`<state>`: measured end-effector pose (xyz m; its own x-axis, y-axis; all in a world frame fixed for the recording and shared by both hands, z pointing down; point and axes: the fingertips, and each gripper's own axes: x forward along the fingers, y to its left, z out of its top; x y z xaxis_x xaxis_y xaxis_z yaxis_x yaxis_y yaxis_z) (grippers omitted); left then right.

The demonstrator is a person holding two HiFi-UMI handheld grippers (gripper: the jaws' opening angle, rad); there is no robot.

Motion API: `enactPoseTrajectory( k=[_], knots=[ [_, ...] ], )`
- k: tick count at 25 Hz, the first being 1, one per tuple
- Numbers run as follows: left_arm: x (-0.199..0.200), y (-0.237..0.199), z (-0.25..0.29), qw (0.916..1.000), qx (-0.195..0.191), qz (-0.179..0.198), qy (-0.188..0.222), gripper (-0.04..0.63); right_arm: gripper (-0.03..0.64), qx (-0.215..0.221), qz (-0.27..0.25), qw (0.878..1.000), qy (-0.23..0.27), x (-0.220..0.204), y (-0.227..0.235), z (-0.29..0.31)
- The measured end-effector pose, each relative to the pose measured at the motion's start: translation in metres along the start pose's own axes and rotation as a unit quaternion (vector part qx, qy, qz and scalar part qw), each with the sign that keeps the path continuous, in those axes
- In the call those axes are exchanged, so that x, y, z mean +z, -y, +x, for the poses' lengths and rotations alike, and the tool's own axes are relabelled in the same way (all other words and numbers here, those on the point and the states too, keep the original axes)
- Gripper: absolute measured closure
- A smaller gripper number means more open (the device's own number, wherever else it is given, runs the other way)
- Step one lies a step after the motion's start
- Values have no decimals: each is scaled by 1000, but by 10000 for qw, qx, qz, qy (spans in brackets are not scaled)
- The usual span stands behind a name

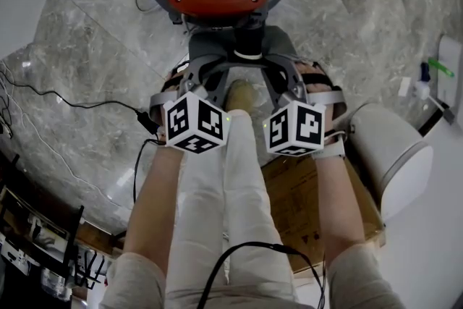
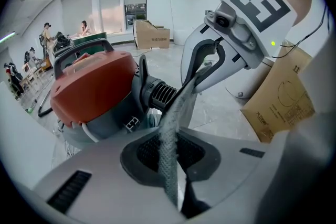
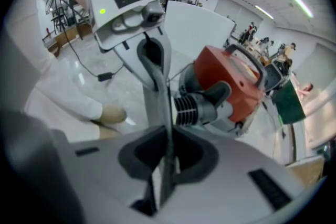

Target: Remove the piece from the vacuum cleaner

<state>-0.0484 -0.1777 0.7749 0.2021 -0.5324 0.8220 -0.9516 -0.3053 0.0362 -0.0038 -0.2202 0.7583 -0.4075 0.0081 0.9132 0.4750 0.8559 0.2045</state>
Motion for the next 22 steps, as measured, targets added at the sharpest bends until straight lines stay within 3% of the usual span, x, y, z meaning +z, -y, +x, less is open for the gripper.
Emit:
enactPoseTrajectory(
  k=[6,14,22],
  knots=[
    [-1,1,-1,10000,-11,-69,63,552,574,-29,37,10000,-12,0,-1,-1],
    [-6,2,2,9984,-85,-544,115,554,574,-118,164,9998,-49,3,-6,-4],
    [-9,2,6,9984,-41,-552,113,554,574,-317,370,9988,-71,5,-10,-6]
  ],
)
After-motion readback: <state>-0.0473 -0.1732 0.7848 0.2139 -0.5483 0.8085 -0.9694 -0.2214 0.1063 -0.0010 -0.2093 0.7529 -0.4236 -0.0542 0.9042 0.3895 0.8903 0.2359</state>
